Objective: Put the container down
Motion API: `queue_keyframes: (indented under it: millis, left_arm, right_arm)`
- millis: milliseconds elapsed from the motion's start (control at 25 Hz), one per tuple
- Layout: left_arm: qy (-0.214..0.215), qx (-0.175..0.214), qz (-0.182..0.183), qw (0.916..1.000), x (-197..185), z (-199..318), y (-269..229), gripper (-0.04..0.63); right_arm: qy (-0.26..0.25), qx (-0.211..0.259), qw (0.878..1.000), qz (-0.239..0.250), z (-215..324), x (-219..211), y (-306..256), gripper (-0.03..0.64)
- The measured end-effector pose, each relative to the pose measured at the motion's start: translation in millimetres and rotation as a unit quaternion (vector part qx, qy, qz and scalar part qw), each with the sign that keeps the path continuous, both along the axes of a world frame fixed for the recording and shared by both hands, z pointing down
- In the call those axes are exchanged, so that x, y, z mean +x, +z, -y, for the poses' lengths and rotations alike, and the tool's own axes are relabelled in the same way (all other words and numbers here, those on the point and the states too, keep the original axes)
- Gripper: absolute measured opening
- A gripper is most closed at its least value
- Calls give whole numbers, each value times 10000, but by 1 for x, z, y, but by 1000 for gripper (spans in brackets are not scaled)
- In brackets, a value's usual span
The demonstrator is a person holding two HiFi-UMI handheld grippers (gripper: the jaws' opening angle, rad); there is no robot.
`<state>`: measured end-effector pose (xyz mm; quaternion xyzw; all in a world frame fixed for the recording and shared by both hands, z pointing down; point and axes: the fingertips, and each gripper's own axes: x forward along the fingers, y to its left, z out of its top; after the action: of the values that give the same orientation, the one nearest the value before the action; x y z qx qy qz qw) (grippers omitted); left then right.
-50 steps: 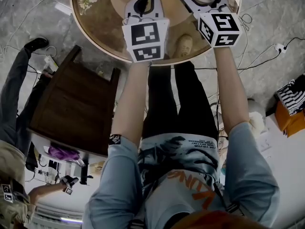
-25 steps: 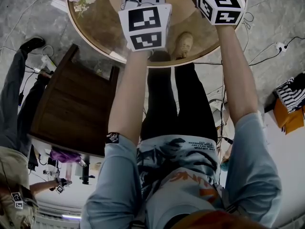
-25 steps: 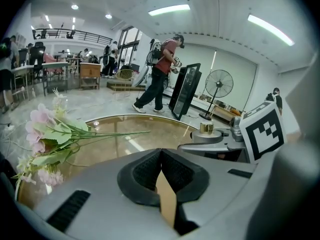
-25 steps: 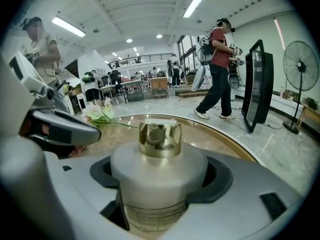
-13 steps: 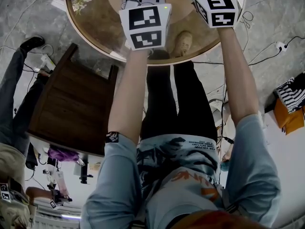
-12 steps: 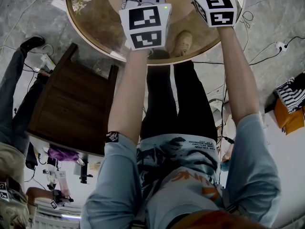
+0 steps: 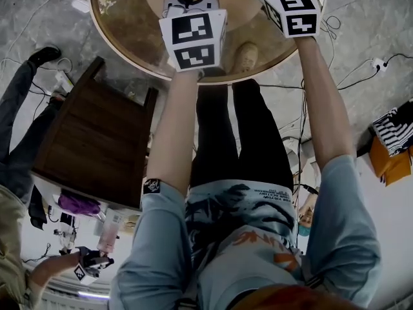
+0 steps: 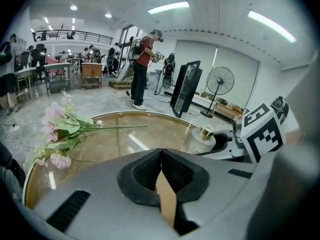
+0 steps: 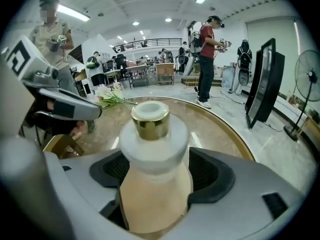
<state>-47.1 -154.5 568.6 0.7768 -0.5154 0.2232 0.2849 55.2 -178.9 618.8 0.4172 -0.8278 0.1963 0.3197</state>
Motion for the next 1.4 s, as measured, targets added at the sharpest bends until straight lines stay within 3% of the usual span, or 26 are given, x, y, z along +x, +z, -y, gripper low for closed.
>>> queue_keyframes:
  millis: [200, 600, 720, 880, 1120, 1400]
  left_arm:
    - [-108, 6, -8, 9999, 5, -18, -11, 28]
    - [-297, 84, -107, 9995, 18, -75, -58, 26]
    - [-574, 171, -173, 9981, 21, -95, -80, 26]
    - [-851, 319, -317, 9954, 25, -117, -121, 25]
    - [-1207, 539, -433, 9903, 20, -147, -210, 25]
    - [-1518, 1134, -475, 9807, 5, -165, -326, 25]
  right_arm:
    - [512, -197, 9975, 450, -37, 28, -16, 367]
    - [1034, -284, 9867, 1219, -105, 54, -73, 107]
    - [1112, -242, 9843, 1351, -118, 61, -94, 12]
    - [1040, -119, 9814, 1612, -135, 59, -143, 12]
    - [825, -91, 9843, 1555, -163, 62, -218, 11]
    - [1195, 521, 9762, 1735, -171, 70, -344, 11]
